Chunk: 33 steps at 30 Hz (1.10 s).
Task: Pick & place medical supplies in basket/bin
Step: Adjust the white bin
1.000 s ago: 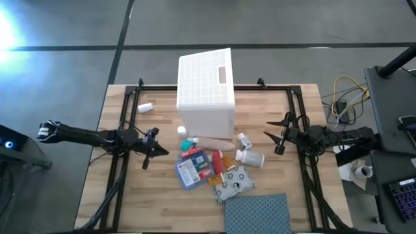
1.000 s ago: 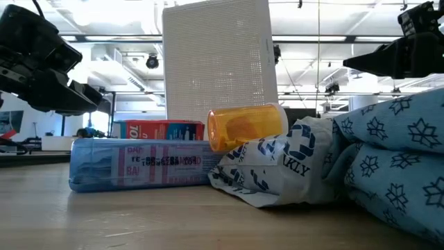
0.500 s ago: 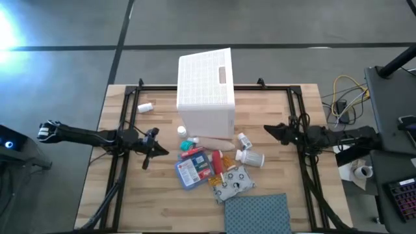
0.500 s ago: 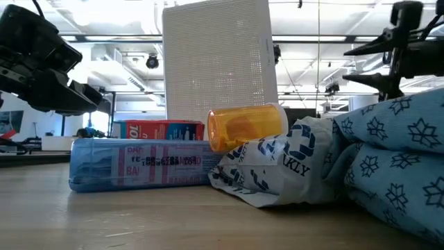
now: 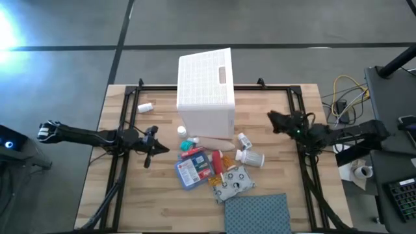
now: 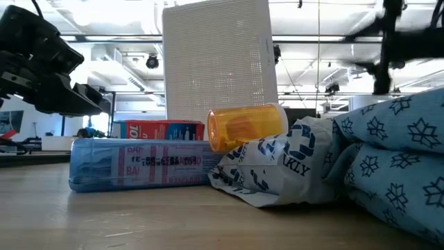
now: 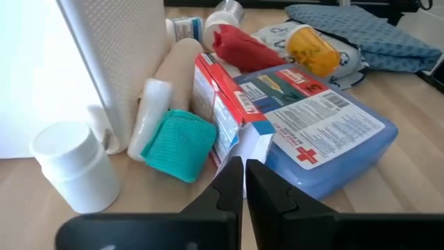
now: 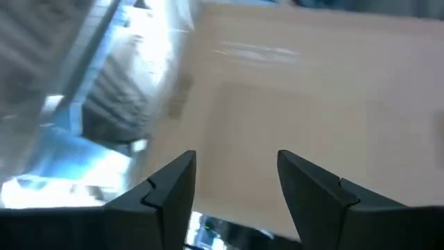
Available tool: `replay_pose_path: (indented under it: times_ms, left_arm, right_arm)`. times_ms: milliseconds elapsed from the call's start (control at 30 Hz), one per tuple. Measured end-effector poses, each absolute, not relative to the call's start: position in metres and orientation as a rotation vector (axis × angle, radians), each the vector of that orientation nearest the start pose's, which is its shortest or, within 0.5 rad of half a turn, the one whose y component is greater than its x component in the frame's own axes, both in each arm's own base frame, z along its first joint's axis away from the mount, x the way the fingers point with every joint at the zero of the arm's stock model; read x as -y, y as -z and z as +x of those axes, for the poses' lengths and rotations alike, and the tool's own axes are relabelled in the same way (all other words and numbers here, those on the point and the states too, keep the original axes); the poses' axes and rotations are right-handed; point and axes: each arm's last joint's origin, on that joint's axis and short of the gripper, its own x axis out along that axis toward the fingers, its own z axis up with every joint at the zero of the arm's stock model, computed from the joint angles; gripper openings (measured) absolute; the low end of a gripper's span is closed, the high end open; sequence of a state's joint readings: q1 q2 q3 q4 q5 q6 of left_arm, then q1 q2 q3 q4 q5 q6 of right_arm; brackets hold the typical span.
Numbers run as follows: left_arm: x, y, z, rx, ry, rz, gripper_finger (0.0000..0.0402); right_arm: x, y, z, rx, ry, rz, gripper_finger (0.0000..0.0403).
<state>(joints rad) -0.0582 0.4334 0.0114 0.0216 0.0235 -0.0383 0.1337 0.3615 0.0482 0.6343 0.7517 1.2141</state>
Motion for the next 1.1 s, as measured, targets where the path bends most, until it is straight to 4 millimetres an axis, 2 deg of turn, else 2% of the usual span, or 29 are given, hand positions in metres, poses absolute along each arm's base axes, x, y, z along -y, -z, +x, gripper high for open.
replay_pose_path:
  times_ms: [133,267,333,500,600,733,900,1100]
  left_arm:
    - [0.008,-0.131,0.117,-0.402,0.073,-0.031,0.0]
    - [0.008,-0.131,0.117,-0.403,0.066,-0.088,0.0]
    - [0.008,-0.132,0.117,-0.407,0.032,-0.278,0.0]
    - [0.008,-0.139,0.119,-0.384,-0.12,-1.054,0.0]
    - [0.008,-0.139,0.119,-0.375,-0.173,-1.306,0.0]
    - [0.007,-0.135,0.119,-0.359,-0.23,-1.332,0.0]
    - [0.005,-0.137,0.12,-0.318,-0.284,-1.416,0.0]
    - [0.005,-0.136,0.12,-0.319,-0.305,-1.483,0.0]
  right_arm:
    - [0.004,-0.25,0.124,0.663,0.382,1.21,0.0194]
    - [0.005,-0.279,0.147,0.558,0.467,1.163,0.0194]
    - [0.006,-0.288,0.16,0.458,0.487,1.177,0.0194]
    - [0.016,-0.306,0.175,0.292,0.598,1.156,0.0194]
    - [0.023,-0.318,0.176,0.255,0.667,1.089,0.0194]
    - [0.03,-0.331,0.176,0.241,0.706,1.015,0.0194]
    - [0.036,-0.33,0.174,0.226,0.741,1.003,0.0194]
    - [0.041,-0.325,0.185,0.122,0.595,1.076,0.0194]
